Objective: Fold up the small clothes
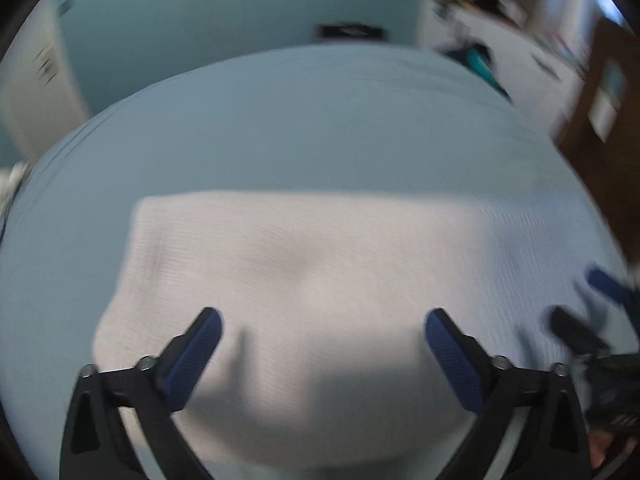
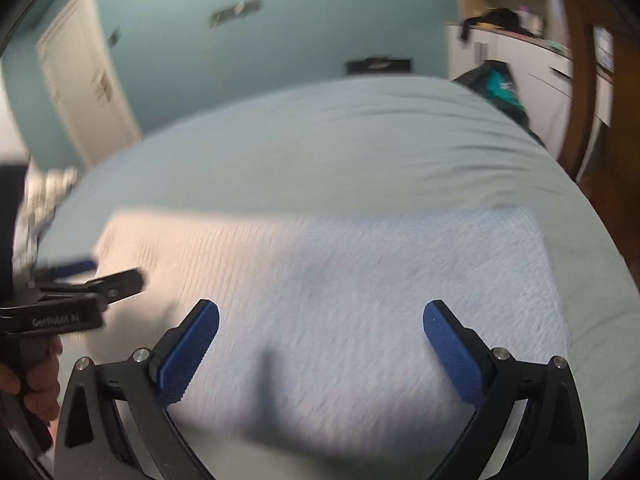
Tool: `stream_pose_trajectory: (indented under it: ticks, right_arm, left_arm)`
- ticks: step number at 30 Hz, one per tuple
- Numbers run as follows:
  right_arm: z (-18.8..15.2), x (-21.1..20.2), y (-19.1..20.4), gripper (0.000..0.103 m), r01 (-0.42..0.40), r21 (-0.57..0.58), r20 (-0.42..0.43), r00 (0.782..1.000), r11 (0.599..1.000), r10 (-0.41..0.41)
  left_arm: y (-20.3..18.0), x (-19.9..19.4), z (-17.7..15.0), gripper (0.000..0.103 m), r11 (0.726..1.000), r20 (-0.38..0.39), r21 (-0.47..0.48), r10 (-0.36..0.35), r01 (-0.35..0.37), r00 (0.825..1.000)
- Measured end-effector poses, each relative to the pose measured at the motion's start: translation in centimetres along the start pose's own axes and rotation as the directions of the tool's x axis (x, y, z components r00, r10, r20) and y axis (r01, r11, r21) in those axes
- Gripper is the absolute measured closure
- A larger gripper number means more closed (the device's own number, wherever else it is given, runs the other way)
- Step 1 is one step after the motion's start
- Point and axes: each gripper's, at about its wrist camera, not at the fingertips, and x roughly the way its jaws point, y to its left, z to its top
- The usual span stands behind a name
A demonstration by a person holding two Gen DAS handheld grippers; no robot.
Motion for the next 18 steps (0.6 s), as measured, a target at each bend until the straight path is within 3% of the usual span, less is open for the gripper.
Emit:
stream_pose_trajectory:
  ticks: [1, 2, 3, 5, 8, 10, 13, 16, 18]
  right_arm:
    - [-0.6, 1.2, 0.5, 0.003, 0.016, -0.034, -0.071, 0.997, 0.999, -0.018]
    - [-1.3, 2.7, 0.9, 0.002, 0.038, -0.067, -0.142, 0.989, 0.997, -0.047]
    - [-2.0, 4.1, 1.2, 0.001, 0.057, -0.114, -0.188, 0.979, 0.992, -0.078]
    - [-2.3, 4.5, 2.0, 0.001, 0.081, -0.175, -0.163, 0.980, 0.981, -0.110]
    - [-1.6, 2.9, 2.0, 0.001, 0.059, -0.151, -0.156, 0.984, 0.987, -0.083]
    - [-1.1, 0.8, 0.2, 0.001, 0.081, -0.086, -0.093, 0.992, 0.993, -0.088]
    - [-0.5, -1.7, -4.6, 0.001, 0.143, 0.108, -0.050, 0.989, 0.984, -0.139]
    - [-1.3, -2.7, -9.9, 0.001, 0.206, 0.345, -0.101, 0.978, 0.916, -0.183]
    - [-2.6, -2.1, -12.7, 0.001, 0.221, 0.469, -0.185, 0.971, 0.855, -0.149]
  left_arm:
    - [-1.0, 1.1, -0.3, 0.000, 0.998, -0.027, 0.061, 0.034, -0.032, 0.999]
    - [-2.0, 3.1, -1.2, 0.000, 0.984, -0.060, 0.144, 0.115, -0.105, 0.992]
    - [-2.3, 4.1, -1.8, 0.000, 0.979, -0.058, 0.163, 0.130, -0.119, 0.990]
    - [-1.6, 4.1, -2.4, 0.000, 0.985, 0.016, 0.131, 0.114, -0.115, 0.993]
    - [-0.3, 3.4, -1.8, 0.000, 0.988, -0.064, 0.121, 0.105, -0.097, 0.992]
    - [0.9, 2.1, -0.8, 0.000, 0.987, -0.063, 0.108, 0.125, -0.118, 0.990]
    - [3.7, -0.4, -0.3, 0.000, 0.971, -0.022, 0.131, 0.206, -0.201, 0.978]
    - [7.5, -1.0, -0.3, 0.000, 0.956, -0.044, 0.105, 0.278, -0.272, 0.959]
    - [10.7, -0.6, -0.3, 0.000, 0.960, -0.086, 0.016, 0.280, -0.280, 0.956]
